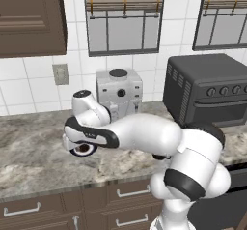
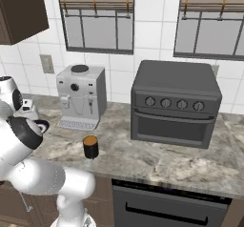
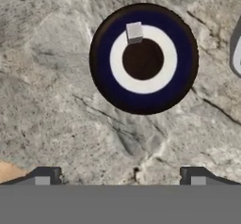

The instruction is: Take a sugar cube from the saucer and place it inside the coffee. Then, grab milk from the fridge and place it next to the coffee on the counter to sweeten the coffee.

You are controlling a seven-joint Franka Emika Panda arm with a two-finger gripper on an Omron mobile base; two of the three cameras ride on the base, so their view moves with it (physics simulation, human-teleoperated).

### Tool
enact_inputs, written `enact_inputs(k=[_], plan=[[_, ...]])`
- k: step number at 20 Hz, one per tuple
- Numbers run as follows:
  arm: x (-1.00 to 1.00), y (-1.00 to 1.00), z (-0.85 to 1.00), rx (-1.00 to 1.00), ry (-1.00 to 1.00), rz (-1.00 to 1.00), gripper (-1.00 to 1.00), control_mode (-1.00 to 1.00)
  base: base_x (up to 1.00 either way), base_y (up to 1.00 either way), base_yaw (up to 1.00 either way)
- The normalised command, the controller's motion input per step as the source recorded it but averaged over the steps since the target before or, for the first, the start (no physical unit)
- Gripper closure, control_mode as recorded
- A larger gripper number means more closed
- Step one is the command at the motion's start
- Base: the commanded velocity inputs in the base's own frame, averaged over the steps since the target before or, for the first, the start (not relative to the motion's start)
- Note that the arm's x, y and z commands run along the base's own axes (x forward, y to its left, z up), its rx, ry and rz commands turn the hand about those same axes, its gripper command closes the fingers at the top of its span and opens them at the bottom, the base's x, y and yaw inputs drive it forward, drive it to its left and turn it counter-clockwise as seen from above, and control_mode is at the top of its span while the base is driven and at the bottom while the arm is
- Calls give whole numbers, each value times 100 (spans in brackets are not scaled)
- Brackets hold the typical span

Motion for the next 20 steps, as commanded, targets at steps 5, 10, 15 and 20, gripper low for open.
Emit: enact_inputs(k=[5, 10, 15, 20], plan=[[43, 0, -21, 0, 0, 0, -100, -100, 0, 0, 0], [25, 8, -19, 0, 0, 0, -100, -100, 0, 0, 0], [20, 15, -29, -1, 0, 0, -100, -100, 0, 0, 0], [27, 3, -23, -1, 0, 0, -100, -100, 0, 0, 0]])
